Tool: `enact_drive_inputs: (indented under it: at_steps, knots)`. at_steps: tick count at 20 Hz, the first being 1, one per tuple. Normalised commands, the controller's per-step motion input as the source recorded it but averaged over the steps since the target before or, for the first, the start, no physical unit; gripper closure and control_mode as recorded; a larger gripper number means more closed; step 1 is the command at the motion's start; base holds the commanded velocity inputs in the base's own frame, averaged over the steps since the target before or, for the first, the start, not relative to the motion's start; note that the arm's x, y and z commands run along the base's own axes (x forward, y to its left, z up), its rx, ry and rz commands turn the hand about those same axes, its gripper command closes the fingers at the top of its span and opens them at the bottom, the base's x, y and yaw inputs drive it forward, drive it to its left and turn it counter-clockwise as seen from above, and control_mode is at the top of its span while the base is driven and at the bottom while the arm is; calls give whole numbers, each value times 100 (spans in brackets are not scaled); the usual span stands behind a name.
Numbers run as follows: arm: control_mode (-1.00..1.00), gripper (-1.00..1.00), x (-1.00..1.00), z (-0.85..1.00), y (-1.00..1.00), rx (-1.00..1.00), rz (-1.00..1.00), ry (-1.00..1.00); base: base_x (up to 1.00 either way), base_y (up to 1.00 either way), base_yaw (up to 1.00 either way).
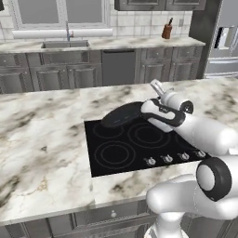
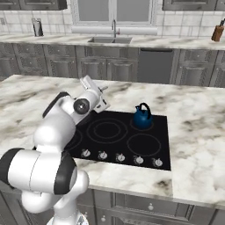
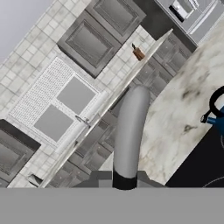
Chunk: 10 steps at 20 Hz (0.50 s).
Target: Pick the pan from the cabinet and place it on the stove. Then turn on the stove burner for the pan.
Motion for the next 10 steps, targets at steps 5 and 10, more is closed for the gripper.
enact_drive_inputs:
  at_steps: [5, 10]
  knots:
    - [-100, 100, 0, -11, 8, -1, 0, 0, 0, 0, 0]
    - [-100, 100, 0, -15, 10, -7, 0, -1, 0, 0, 0]
